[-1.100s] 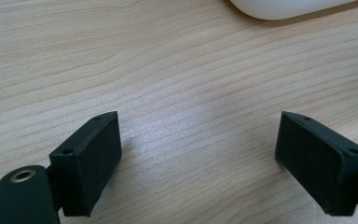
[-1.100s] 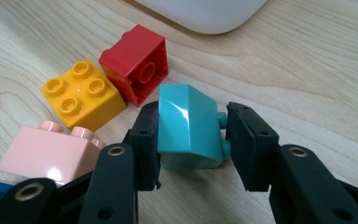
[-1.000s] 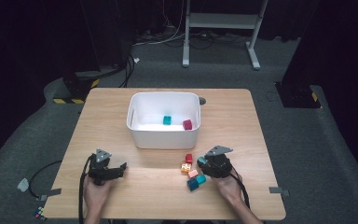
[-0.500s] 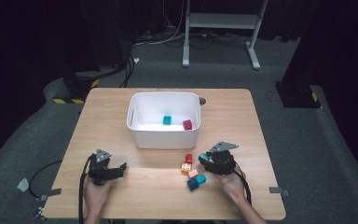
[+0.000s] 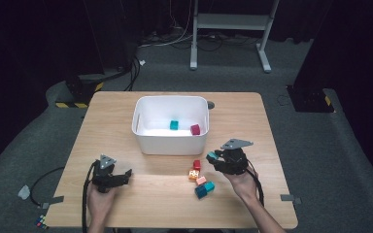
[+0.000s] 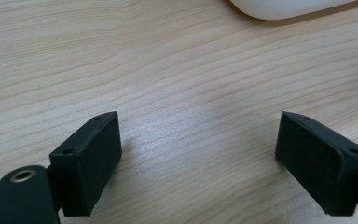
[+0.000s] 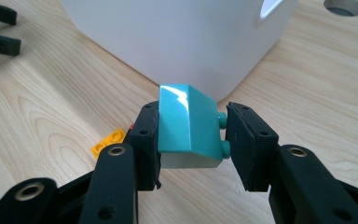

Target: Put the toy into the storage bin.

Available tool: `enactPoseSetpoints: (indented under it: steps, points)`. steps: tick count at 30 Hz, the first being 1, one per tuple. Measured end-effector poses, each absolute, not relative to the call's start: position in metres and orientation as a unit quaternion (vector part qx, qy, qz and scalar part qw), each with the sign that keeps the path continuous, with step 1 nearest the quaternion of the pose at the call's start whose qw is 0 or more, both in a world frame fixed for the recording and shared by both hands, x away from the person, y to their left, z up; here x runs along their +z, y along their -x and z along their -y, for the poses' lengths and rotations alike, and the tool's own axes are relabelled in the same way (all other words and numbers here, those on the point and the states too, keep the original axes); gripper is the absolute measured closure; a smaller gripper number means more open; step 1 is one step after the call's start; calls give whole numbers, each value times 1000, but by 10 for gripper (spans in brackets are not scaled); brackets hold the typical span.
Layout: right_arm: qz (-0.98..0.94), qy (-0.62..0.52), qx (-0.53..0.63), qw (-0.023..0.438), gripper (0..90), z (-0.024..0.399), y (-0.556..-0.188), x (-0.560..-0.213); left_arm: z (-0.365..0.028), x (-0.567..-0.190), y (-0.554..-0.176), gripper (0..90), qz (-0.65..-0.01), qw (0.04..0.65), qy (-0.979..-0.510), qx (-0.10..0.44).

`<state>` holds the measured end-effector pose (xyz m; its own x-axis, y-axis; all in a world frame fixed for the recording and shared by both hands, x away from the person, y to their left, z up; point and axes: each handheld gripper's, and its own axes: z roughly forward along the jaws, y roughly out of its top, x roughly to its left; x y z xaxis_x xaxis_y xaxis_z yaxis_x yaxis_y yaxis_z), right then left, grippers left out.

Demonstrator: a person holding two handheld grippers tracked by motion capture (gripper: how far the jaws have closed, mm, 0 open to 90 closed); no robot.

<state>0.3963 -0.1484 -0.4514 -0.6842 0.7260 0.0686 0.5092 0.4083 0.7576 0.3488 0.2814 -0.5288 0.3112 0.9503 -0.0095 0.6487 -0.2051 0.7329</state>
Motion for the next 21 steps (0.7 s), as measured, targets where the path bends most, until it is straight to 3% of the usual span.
enactPoseSetpoints:
  steps: [21]
  points:
    - [-815, -369, 432, 117, 572, 149, -415, -403, -282, -529, -349, 145, -539, 326, -741, 231]
